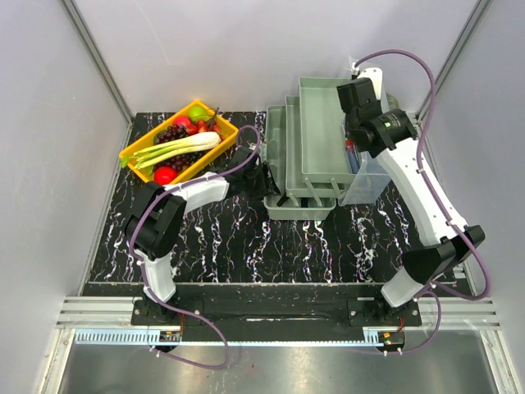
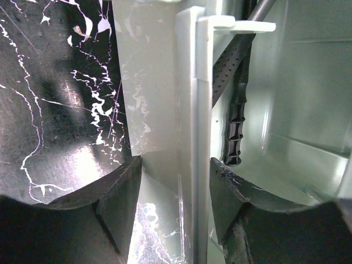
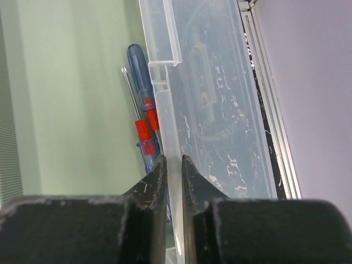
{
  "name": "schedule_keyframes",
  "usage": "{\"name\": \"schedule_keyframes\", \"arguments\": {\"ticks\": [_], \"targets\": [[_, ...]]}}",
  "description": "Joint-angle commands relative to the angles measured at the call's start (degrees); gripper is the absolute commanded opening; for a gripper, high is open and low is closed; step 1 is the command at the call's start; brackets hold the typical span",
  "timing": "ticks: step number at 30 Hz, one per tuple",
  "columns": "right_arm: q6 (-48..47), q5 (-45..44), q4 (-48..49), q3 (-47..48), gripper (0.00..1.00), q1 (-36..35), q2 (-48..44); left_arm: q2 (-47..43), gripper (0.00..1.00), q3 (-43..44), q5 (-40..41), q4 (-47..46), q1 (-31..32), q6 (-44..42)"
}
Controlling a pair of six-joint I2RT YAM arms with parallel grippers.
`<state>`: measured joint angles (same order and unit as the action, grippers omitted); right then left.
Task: Pack the tool kit
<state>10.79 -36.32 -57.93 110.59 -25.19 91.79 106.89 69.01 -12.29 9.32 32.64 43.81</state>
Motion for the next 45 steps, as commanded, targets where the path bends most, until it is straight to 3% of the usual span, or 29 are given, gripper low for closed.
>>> {"name": "schedule_keyframes", "arguments": {"ticks": [1,8,21,31,45], "targets": [[5.6,-5.2,3.1,5.6,0.0,-4.5,1.8,-0.8,0.56,3.4,-2.6,-1.8,1.5,1.2],[8.5,-11.5,-3.1,12.5,0.0,-9.0,8.7,-3.1,0.69,4.5,-0.2,1.1,1.1,1.7],[10.2,-14.2,-6.1,17.1,0.0,-13.7,14.6,-10.4,0.86,-3.0,-5.8,-4.4,-5.0,2.7],[11.7,-14.4,-7.0,19.8,0.0,-16.3,17.5,-13.9,0.87,-5.5,-5.5,-4.2,-8.2,2.0],[13.3,-13.6,-4.0,20.0,0.0,-21.1,21.7,-17.1,0.87,-8.7,1.5,-1.7,-11.8,3.6]]}}
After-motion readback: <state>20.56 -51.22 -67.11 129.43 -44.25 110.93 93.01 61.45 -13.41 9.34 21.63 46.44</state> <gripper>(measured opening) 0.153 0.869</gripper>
